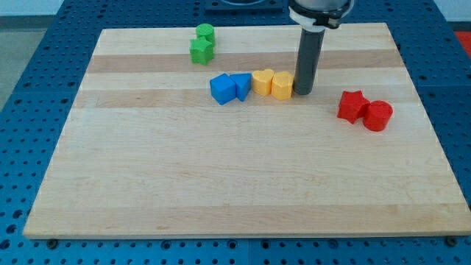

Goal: Slightly push the heart in between the hexagon and triangle

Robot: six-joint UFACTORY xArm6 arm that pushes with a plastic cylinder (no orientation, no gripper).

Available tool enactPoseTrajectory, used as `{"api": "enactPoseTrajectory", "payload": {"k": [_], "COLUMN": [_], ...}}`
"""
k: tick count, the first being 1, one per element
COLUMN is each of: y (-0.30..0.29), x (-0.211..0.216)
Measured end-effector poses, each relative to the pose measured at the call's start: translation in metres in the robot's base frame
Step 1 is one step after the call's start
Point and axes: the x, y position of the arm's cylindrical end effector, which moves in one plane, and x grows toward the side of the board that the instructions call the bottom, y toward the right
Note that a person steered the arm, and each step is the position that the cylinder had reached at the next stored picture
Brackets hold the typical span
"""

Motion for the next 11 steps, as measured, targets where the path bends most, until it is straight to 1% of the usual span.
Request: {"api": "enactPoseTrajectory", "payload": {"k": [1,3,4,5,7,8,10,11], "y": [0.000,0.032,0.032,0.023,-0.036,-0.051,-0.061,-0.061], "x": [0.000,-0.008,-0.034,-0.051,-0.051,-0.051,-0.050,-0.041]}}
